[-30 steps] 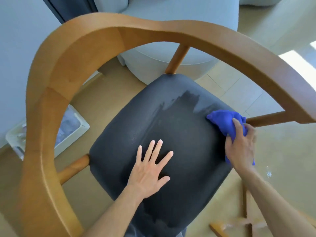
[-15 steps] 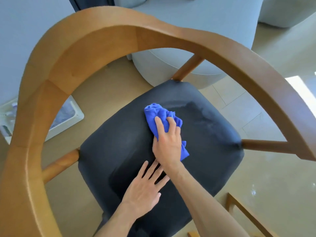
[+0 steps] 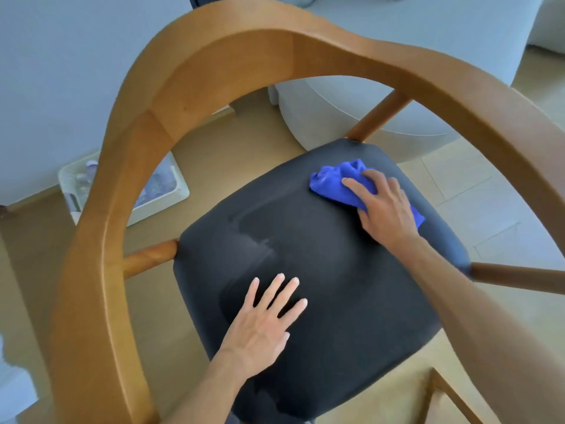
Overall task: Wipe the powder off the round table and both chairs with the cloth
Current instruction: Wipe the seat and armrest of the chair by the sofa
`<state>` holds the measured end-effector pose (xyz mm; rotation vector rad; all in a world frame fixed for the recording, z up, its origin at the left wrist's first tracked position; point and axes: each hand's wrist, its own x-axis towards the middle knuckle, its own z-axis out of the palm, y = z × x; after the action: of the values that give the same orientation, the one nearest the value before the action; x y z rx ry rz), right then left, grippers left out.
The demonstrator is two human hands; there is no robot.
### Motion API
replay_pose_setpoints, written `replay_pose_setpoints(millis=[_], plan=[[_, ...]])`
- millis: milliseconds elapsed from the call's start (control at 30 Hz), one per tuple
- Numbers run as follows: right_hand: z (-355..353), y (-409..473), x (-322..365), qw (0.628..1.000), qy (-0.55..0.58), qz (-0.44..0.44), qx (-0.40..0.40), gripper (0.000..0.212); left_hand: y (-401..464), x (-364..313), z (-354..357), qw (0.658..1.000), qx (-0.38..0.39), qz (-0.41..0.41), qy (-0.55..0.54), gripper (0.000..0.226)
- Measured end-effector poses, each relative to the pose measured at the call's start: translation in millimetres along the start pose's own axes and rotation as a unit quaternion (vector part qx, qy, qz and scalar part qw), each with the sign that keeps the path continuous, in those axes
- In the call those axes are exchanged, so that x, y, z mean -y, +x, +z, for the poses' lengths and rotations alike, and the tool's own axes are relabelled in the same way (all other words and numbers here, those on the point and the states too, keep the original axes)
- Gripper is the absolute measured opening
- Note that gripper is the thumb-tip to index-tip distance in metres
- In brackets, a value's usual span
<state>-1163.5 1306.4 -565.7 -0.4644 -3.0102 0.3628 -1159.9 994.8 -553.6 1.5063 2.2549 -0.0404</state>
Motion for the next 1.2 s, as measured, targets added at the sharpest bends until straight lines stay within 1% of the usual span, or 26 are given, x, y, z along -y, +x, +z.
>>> replay_pose_setpoints(millis=[67, 100, 167, 200, 267, 333, 433, 500, 533, 567, 600, 633, 667, 700, 733, 767, 833, 900, 933, 967, 1033, 1100, 1133, 1200], plan=[[-11.8, -10.3, -24.6, 0.992, 0.009, 0.123, -0.014, 0.059, -5.6, 2.2, 2.8, 0.999, -0.005, -0.031, -0.008, 0.072], [-15.0, -13.3, -30.0, 0.98, 0.018, 0.196, -0.019, 0.057, -8.3, 2.9, 3.9, 0.999, -0.007, -0.05, -0.015, 0.071], [-13.5, -10.5, -26.6, 0.942, 0.038, 0.333, -0.031, 0.054, -12.2, 3.6, 5.4, 0.993, -0.019, -0.109, -0.034, 0.068], [-11.6, -6.8, -17.3, 0.925, 0.04, 0.376, -0.035, 0.053, -11.8, 3.5, 4.3, 0.987, -0.029, -0.149, -0.047, 0.064], [-5.6, -0.3, 9.5, 0.914, 0.034, 0.401, -0.045, 0.052, -5.9, 3.2, -2.5, 0.964, -0.052, -0.243, -0.089, 0.054], [2.0, 3.8, 40.5, 0.918, 0.032, 0.392, -0.047, 0.053, 3.5, 6.5, -12.4, 0.933, -0.092, -0.32, -0.137, 0.046], [17.8, 6.4, 92.9, 0.941, 0.029, 0.334, -0.042, 0.055, 15.2, 16.3, -23.6, 0.898, -0.155, -0.37, -0.18, 0.037], [31.2, 3.4, 134.7, 0.964, 0.034, 0.261, -0.048, 0.055, 17.7, 22.7, -31.0, 0.862, -0.185, -0.412, -0.231, 0.045], [39.9, -2.3, 157.5, 0.975, 0.038, 0.214, -0.047, 0.054, 17.7, 25.6, -34.9, 0.831, -0.206, -0.441, -0.27, 0.05], [47.5, -11.2, 180.1, 0.984, 0.044, 0.165, -0.042, 0.052, 17.4, 28.9, -39.7, 0.792, -0.229, -0.471, -0.314, 0.053], [53.8, -22.9, 201.8, 0.991, 0.055, 0.115, -0.026, 0.048, 17.1, 33.4, -45.4, 0.751, -0.25, -0.498, -0.354, 0.053], [59.1, -38.2, 221.0, 0.995, 0.068, 0.07, -0.004, 0.043, 16.4, 38.0, -51.5, 0.718, -0.269, -0.519, -0.379, 0.052], [63.3, -55.4, 235.7, 0.996, 0.082, 0.029, 0.016, 0.037, 16.4, 42.9, -57.0, 0.694, -0.281, -0.536, -0.39, 0.048], [65.0, -74.1, 246.1, 0.995, 0.096, -0.012, 0.032, 0.034, 16.1, 47.6, -61.6, 0.679, -0.28, -0.553, -0.393, 0.045], [64.4, -95.1, 251.8, 0.992, 0.106, -0.056, 0.04, 0.034, 15.2, 51.5, -64.5, 0.672, -0.267, -0.569, -0.392, 0.043], [62.1, -116.5, 252.8, 0.986, 0.111, -0.108, 0.056, 0.038, 13.9, 54.9, -65.8, 0.674, -0.251, -0.578, -0.385, 0.042], [54.0, -152.7, 242.4, 0.96, 0.1, -0.232, 0.117, 0.046, 11.4, 59.9, -64.8, 0.701, -0.232, -0.564, -0.369, 0.042], [47.5, -168.2, 220.5, 0.925, 0.054, -0.338, 0.165, 0.048, 14.0, 64.6, -63.3, 0.732, -0.219, -0.525, -0.376, 0.042], [44.0, -166.6, 207.8, 0.912, 0.039, -0.372, 0.167, 0.047, 16.1, 66.7, -63.5, 0.737, -0.213, -0.51, -0.389, 0.041], [42.0, -160.9, 194.9, 0.903, 0.03, -0.398, 0.161, 0.046, 18.3, 69.7, -65.9, 0.735, -0.213, -0.502, -0.403, 0.04], [36.3, -139.4, 169.8, 0.896, 0.011, -0.423, 0.133, 0.045, 21.4, 74.4, -75.7, 0.711, -0.228, -0.504, -0.434, 0.039], [32.1, -107.6, 140.6, 0.911, -0.002, -0.403, 0.088, 0.049, 22.1, 77.6, -85.3, 0.687, -0.23, -0.508, -0.466, 0.036], [30.4, -88.0, 123.4, 0.926, -0.007, -0.371, 0.068, 0.054, 22.1, 78.7, -88.5, 0.678, -0.22, -0.51, -0.482, 0.037], [25.7, -47.4, 87.5, 0.96, -0.021, -0.276, 0.037, 0.065, 22.5, 78.9, -89.3, 0.663, -0.191, -0.52, -0.503, 0.045]])
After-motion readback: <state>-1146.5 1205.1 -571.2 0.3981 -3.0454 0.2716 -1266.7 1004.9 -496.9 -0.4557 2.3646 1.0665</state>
